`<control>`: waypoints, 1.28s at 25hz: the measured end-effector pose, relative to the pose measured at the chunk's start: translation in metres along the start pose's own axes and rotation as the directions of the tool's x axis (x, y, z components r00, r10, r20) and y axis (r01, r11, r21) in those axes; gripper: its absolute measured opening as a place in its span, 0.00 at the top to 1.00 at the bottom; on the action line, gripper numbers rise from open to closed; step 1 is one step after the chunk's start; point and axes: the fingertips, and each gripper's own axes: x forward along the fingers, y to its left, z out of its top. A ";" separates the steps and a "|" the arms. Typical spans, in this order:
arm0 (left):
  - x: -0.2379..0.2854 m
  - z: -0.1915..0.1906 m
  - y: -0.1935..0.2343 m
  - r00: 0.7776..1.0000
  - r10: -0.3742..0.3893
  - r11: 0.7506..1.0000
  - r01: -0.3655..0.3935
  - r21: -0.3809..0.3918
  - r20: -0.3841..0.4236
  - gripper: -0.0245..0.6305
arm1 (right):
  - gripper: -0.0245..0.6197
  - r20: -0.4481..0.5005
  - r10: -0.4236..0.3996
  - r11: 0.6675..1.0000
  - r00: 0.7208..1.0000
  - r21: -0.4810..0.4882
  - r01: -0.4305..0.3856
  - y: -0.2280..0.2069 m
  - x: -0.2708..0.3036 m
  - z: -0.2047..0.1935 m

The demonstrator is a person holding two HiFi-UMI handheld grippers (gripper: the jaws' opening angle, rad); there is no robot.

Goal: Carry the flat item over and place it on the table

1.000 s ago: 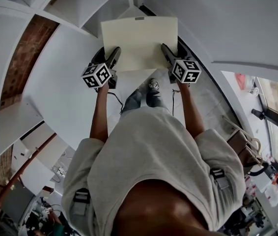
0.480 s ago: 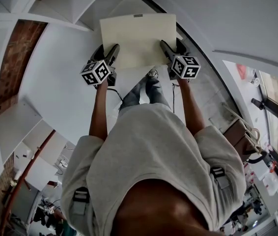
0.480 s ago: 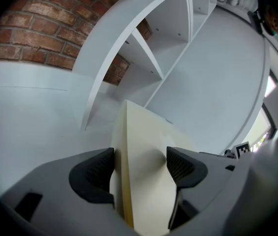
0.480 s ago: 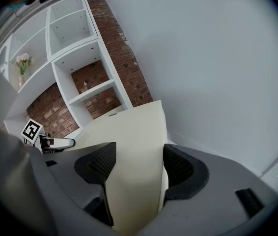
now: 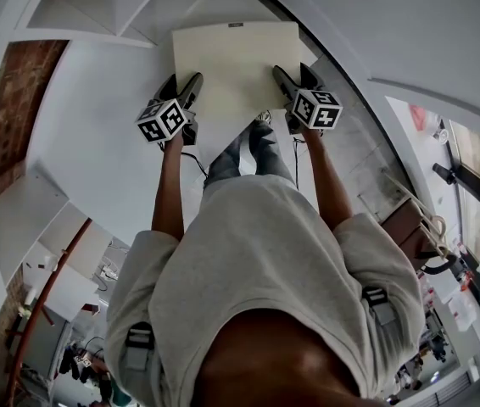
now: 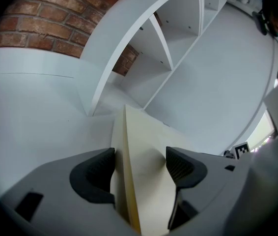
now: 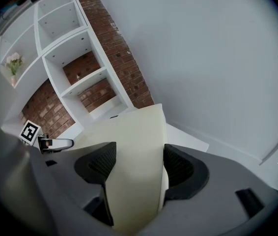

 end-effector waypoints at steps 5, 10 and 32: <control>0.003 -0.002 0.004 1.000 0.004 1.000 -0.004 -0.007 -0.008 0.45 | 0.46 -0.003 0.004 1.000 1.000 -0.007 -0.004 0.000 0.003 0.001; 0.006 -0.004 0.006 1.000 0.003 1.000 -0.003 -0.010 -0.007 0.45 | 0.46 0.006 0.002 1.000 1.000 -0.021 -0.002 0.001 0.003 0.001; -0.036 0.027 -0.037 0.992 -0.002 0.987 -0.019 0.163 0.129 0.39 | 0.47 0.118 -0.016 0.994 0.993 -0.102 0.028 0.009 -0.045 0.033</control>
